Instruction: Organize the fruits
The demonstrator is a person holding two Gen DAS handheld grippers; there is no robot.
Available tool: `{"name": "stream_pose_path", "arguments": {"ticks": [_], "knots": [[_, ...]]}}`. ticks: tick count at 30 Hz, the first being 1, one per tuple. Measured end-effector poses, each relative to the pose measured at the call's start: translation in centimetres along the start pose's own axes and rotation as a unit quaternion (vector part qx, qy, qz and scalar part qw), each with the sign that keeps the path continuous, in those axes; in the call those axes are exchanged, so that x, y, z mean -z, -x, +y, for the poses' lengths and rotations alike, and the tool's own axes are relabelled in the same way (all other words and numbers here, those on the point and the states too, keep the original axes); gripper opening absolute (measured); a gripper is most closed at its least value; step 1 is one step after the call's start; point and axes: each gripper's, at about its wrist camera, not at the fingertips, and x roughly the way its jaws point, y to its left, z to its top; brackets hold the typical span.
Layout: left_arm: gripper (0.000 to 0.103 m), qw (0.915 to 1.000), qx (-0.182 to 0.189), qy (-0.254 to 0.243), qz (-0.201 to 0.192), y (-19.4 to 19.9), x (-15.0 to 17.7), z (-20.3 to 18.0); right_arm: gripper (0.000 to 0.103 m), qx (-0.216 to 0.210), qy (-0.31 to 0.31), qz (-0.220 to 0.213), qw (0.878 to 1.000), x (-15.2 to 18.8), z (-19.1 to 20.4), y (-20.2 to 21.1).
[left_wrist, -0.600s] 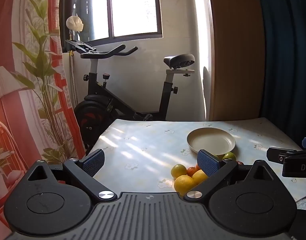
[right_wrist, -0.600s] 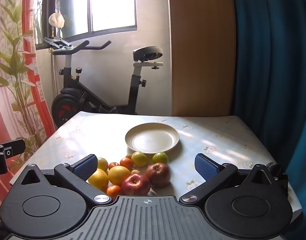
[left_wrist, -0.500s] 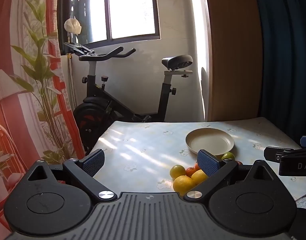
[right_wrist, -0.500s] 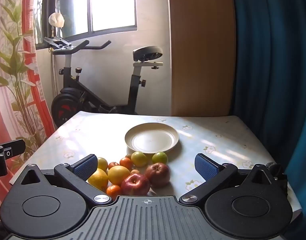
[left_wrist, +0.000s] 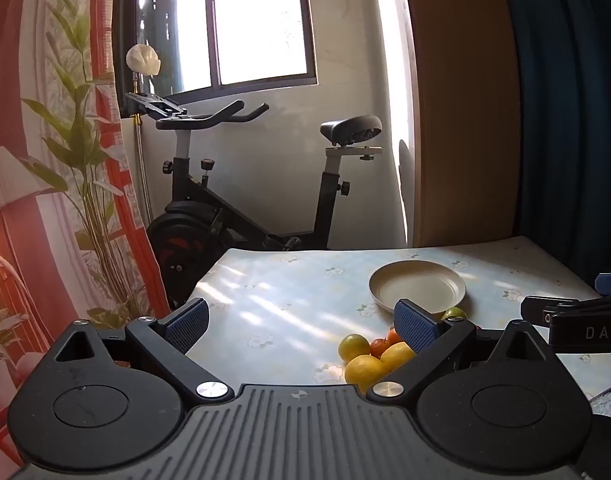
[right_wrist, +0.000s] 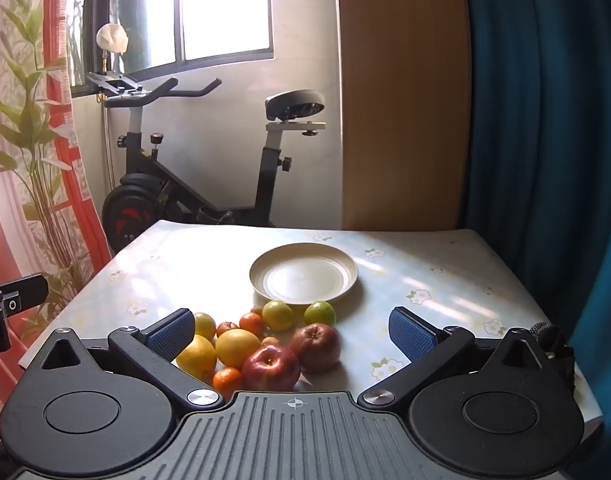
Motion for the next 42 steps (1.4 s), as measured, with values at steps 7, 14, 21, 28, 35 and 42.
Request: {"name": "stream_pose_path", "arguments": {"ticks": [7, 14, 21, 28, 35, 42], "knots": [[0.1, 1.0, 0.001, 0.001, 0.002, -0.2, -0.06, 0.14, 0.103, -0.003, -0.003, 0.003, 1.0, -0.03, -0.15, 0.08], [0.1, 1.0, 0.003, -0.001, -0.002, -0.06, -0.02, 0.1, 0.103, -0.002, -0.004, 0.002, 1.0, -0.07, -0.14, 0.13], [0.1, 1.0, 0.003, 0.003, -0.003, -0.06, 0.11, 0.03, 0.103, -0.002, -0.003, 0.002, 1.0, -0.16, -0.2, 0.1], [0.1, 1.0, 0.009, 0.004, -0.002, -0.01, 0.2, -0.1, 0.103, -0.001, -0.003, 0.001, 1.0, -0.12, -0.16, 0.13], [0.1, 0.9999, 0.009, 0.007, -0.003, -0.1, 0.12, 0.06, 0.103, -0.001, -0.003, 0.002, 1.0, -0.12, -0.14, 0.12], [0.1, 0.9999, 0.009, 0.007, -0.003, -0.09, 0.12, 0.09, 0.103, -0.001, -0.002, 0.001, 1.0, -0.08, -0.1, 0.14]]}}
